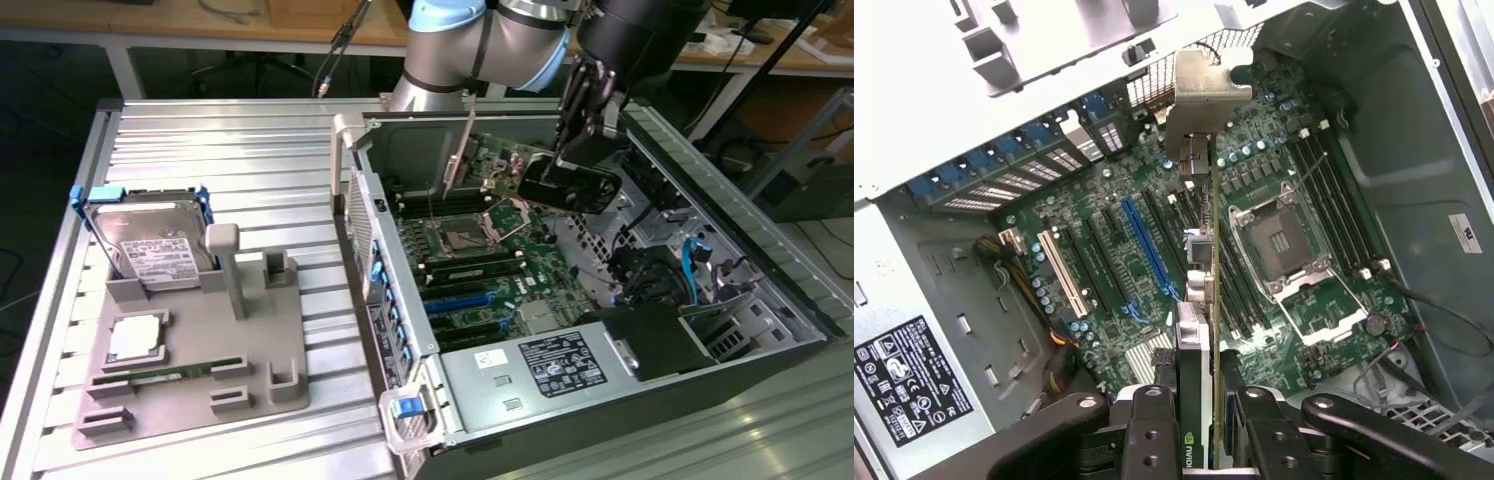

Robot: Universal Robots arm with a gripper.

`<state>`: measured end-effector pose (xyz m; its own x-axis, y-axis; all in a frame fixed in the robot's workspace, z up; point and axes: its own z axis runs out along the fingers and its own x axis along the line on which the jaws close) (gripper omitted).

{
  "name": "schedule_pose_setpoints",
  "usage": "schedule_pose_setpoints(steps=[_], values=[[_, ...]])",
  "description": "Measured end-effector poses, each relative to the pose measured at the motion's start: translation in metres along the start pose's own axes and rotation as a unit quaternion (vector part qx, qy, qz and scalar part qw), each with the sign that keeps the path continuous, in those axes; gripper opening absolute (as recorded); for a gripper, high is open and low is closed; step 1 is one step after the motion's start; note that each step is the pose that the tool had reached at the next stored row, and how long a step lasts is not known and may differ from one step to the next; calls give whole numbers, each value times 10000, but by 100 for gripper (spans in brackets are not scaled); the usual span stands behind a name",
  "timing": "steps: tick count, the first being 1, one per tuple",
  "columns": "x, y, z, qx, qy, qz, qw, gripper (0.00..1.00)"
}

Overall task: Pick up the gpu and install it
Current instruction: 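Insert the gpu into the slot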

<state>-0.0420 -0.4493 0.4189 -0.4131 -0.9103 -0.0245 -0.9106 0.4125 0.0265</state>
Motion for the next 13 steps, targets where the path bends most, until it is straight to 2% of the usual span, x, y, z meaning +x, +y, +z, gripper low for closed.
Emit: schedule_pose_setpoints(steps=[13], values=[[0, 0, 0, -11, 12, -438, 9990, 27]])
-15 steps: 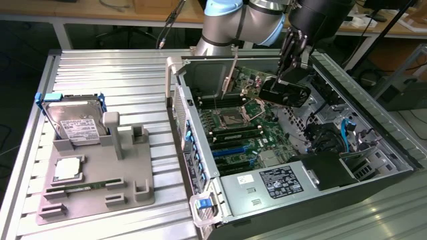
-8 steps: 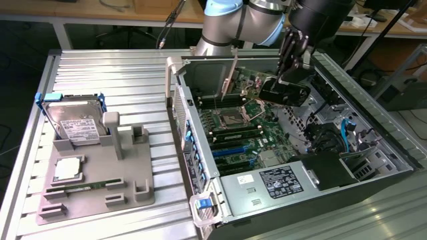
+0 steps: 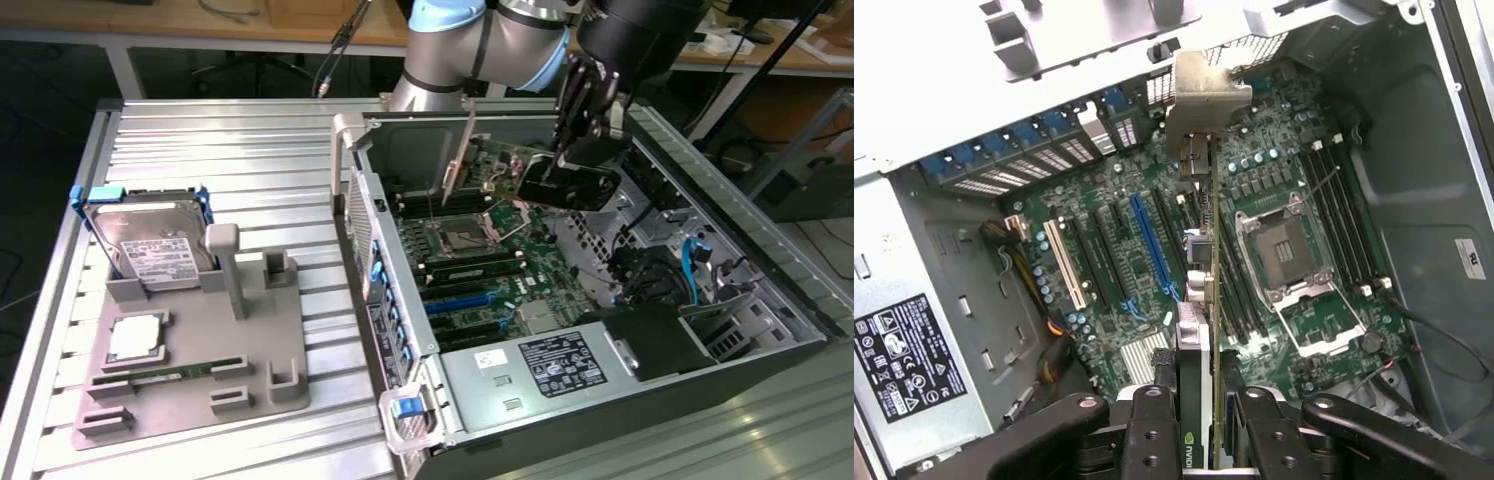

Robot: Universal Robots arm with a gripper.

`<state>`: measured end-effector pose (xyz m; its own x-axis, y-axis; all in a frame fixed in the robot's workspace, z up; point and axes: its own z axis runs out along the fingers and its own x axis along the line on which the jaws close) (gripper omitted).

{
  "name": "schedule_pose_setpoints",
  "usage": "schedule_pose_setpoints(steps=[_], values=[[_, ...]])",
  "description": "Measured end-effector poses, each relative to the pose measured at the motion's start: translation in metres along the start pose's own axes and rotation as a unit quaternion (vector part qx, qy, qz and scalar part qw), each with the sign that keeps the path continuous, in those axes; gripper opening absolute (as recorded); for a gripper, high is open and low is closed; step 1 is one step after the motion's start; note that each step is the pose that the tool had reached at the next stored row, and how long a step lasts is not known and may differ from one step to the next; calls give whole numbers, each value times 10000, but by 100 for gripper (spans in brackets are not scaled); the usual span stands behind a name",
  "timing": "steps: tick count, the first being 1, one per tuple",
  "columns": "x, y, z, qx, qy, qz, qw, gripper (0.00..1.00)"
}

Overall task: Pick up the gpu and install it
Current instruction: 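Insert the gpu into the slot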

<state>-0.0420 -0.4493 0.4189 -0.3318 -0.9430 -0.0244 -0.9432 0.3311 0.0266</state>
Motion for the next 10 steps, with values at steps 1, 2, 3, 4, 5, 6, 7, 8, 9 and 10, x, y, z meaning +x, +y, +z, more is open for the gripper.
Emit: schedule_pose_setpoints(steps=[1, 2, 3, 4, 5, 6, 7, 8, 9, 10], values=[[0, 0, 0, -1, 1, -43, 10000, 27], [0, 0, 0, -2, 2, -87, 10000, 27], [0, 0, 0, -3, 3, -128, 9999, 27], [0, 0, 0, -4, 4, -176, 9998, 27], [0, 0, 0, -5, 6, -216, 9998, 27], [0, 0, 0, -7, 7, -272, 9996, 27], [0, 0, 0, -7, 8, -309, 9995, 27], [0, 0, 0, -9, 10, -386, 9993, 27], [0, 0, 0, -11, 12, -473, 9989, 27], [0, 0, 0, -12, 14, -513, 9987, 27]])
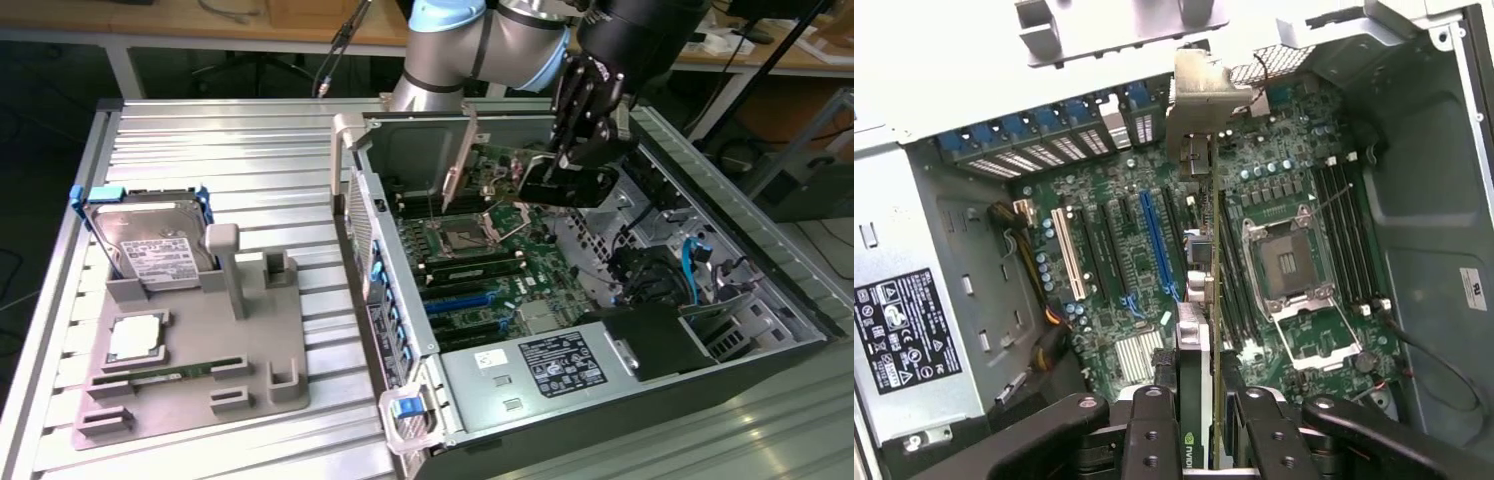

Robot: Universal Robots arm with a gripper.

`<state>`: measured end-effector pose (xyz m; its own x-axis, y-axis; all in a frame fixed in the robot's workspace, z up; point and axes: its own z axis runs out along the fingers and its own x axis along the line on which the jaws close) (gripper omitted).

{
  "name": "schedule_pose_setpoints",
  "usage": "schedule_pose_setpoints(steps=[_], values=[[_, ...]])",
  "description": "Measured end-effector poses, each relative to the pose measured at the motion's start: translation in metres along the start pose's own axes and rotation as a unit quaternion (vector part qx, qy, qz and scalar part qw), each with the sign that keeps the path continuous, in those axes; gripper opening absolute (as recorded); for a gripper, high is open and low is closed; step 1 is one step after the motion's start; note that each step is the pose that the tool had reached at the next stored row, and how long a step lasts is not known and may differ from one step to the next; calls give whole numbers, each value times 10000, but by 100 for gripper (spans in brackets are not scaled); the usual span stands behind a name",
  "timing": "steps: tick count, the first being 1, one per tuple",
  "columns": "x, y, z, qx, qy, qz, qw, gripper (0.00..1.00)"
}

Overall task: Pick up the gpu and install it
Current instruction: 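Insert the gpu into the slot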

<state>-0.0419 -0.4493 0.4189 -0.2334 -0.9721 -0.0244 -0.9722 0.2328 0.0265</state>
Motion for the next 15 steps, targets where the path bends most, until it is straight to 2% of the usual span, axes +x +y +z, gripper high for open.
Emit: schedule_pose_setpoints(steps=[5, 15], values=[[0, 0, 0, -7, 8, -288, 9996, 27], [0, 0, 0, -20, 21, -808, 9967, 27]])
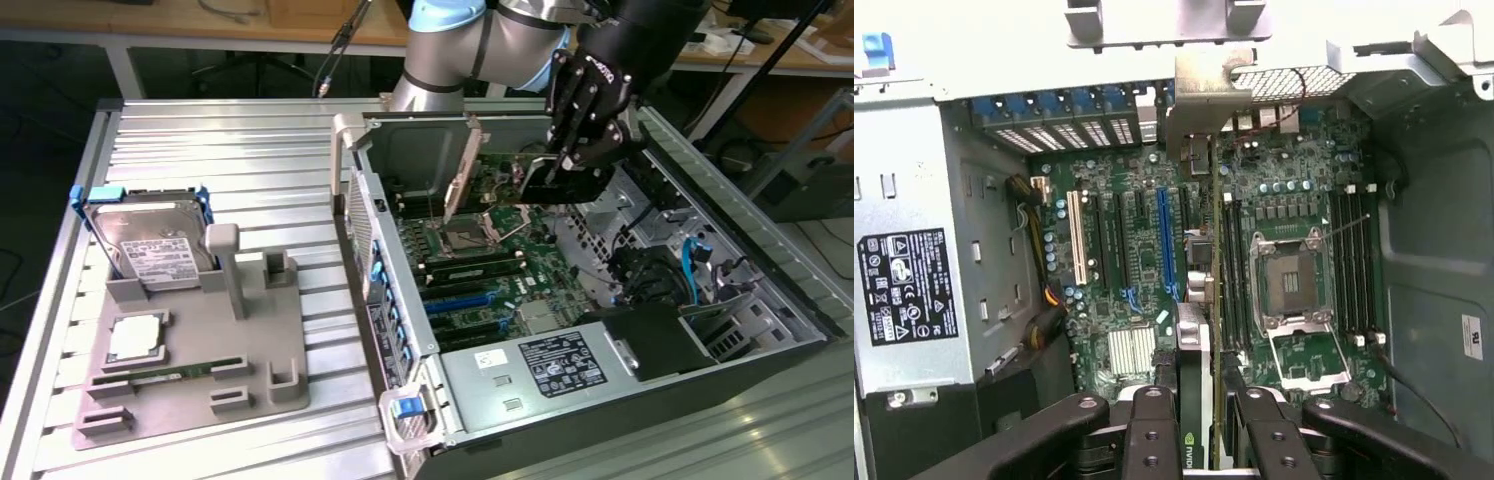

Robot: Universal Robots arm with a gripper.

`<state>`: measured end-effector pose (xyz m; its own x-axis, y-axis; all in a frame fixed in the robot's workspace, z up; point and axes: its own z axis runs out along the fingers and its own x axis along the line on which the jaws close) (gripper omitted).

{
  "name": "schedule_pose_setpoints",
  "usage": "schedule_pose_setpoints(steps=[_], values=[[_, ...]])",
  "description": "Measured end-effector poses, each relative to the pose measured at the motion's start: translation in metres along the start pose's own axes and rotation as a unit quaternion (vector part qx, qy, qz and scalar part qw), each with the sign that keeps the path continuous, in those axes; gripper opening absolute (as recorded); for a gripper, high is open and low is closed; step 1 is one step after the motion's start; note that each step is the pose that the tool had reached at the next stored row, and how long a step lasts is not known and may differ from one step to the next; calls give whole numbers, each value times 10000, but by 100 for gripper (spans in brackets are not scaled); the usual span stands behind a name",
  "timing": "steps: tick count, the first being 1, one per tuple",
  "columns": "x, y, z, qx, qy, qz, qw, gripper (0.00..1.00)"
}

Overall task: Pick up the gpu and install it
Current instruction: 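Insert the gpu into the slot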

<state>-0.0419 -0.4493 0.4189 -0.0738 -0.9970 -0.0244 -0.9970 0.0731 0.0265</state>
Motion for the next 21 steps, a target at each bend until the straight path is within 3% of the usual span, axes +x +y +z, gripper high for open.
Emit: schedule_pose_setpoints(steps=[7, 21], values=[[0, 0, 0, -8, 8, -318, 9995, 27], [0, -1, 18, -9, 10, -354, 9994, 27]])
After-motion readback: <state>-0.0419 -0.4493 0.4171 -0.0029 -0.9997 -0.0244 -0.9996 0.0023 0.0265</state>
